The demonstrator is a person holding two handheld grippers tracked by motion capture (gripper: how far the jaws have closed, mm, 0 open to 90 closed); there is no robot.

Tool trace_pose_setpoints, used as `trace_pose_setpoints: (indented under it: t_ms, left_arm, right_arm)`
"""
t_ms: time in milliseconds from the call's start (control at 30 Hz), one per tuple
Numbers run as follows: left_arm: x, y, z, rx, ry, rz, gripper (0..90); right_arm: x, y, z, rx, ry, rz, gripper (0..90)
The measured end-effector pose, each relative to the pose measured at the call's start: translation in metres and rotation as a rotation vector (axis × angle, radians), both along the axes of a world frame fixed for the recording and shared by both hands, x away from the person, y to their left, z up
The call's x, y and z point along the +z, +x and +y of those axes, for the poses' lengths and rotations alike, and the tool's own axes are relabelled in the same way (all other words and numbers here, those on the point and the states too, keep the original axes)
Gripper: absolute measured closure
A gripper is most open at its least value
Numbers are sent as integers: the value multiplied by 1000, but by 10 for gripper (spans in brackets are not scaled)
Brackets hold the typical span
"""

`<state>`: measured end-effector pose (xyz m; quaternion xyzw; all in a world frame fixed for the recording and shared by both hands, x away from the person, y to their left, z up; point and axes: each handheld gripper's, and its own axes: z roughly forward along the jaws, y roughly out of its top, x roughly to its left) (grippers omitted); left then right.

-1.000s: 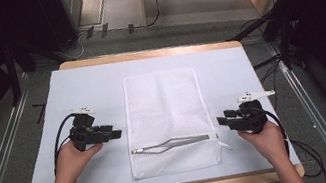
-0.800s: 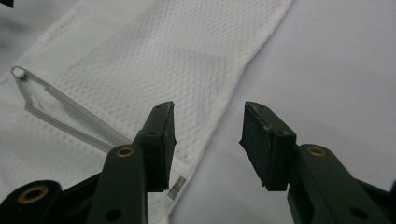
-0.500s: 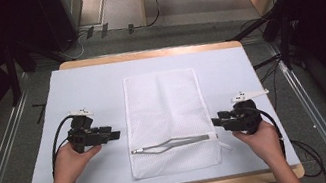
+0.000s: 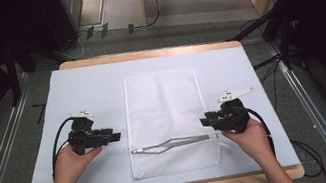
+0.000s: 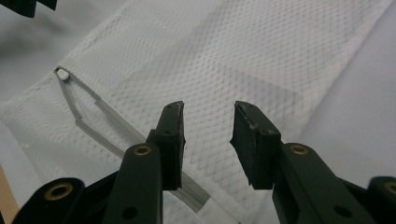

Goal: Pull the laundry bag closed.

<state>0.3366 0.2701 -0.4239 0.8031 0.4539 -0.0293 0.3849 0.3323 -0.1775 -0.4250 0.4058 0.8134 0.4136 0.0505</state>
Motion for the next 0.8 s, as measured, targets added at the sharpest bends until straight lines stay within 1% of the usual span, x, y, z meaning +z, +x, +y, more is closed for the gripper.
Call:
trace_pose_setpoints:
  t_ms: [100,233,367,500,600,700,800]
  left_arm:
    - [0,-1,-1,-5,-2,4,518]
    - [0,0,-1,-5,-1,11,550]
    - [0,-1,-2,-8,1,4,575]
    - [1,-1,-2,-8,3,5,603]
    - [0,0,-3,0,-1,16,613]
    - [0,0,-3,5,2,21,628]
    - [0,0,-3,5,-1,22,658]
  right_arm:
    - [0,1,3,9,2,0,678]
    - [1,1,9,16,12,11,700]
    - [1,2,15,26,23,20,699]
    - [1,2,24,43,10,23,703]
    - [1,2,32,56,9,22,706]
    - [1,1,40,71,20,22,704]
    - [1,1,47,88,13,21,712]
